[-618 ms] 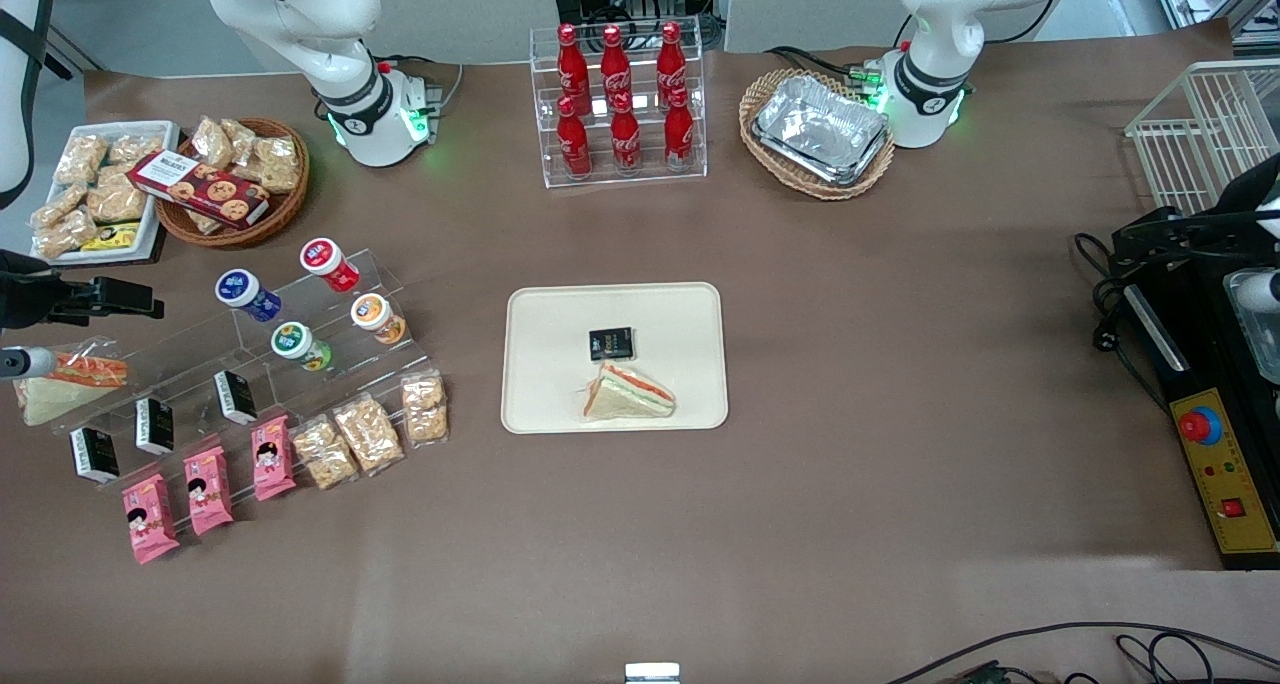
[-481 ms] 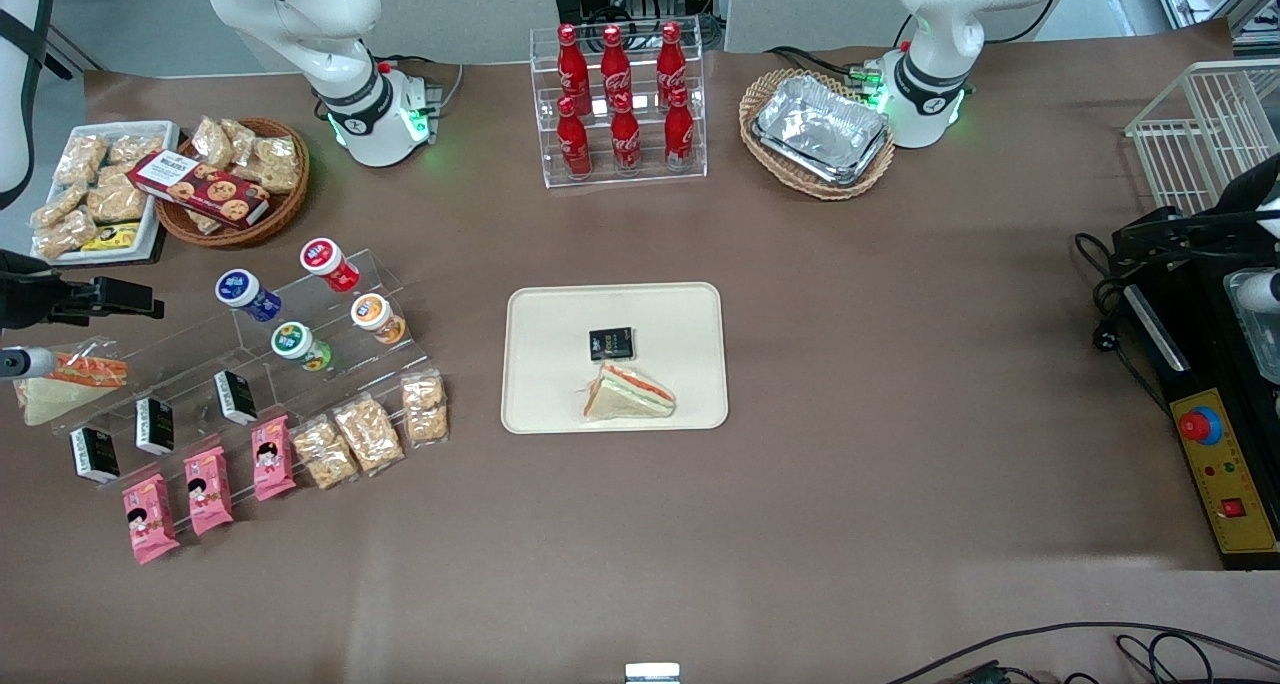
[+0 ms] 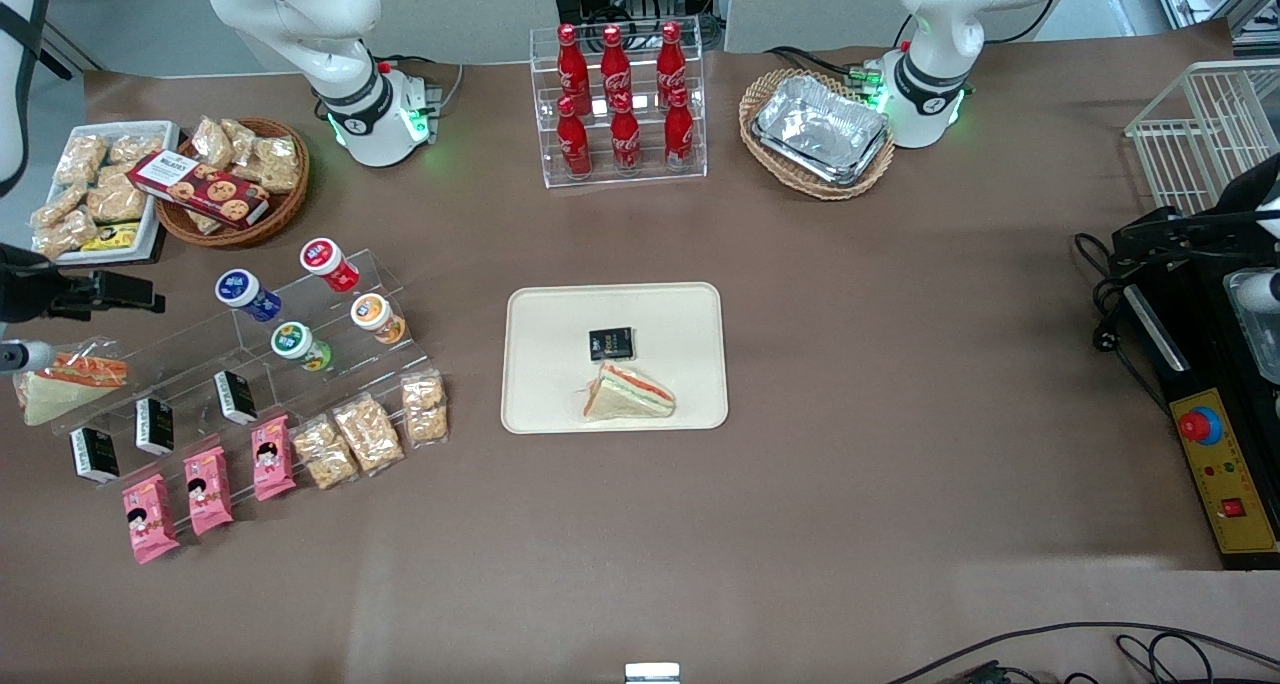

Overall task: Place green gum on tray
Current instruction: 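Move the right gripper toward the green gum bottle on the rack, then lower the right gripper over the green gum bottle and close on it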

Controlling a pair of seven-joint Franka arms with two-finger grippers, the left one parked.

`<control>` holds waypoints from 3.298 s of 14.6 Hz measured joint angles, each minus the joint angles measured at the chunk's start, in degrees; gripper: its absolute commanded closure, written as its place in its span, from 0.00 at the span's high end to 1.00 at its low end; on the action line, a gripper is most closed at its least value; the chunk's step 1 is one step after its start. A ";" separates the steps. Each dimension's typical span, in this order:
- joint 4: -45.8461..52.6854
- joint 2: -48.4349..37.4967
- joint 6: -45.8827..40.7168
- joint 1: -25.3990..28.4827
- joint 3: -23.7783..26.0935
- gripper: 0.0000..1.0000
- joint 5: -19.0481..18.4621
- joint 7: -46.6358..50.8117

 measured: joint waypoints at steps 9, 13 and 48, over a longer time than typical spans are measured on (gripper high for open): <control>-9.27 -7.64 2.99 5.81 0.08 1.00 0.59 9.90; -20.62 -11.65 10.50 6.25 0.34 1.00 0.59 9.90; -39.14 -4.72 42.38 11.34 -2.10 1.00 -1.72 1.63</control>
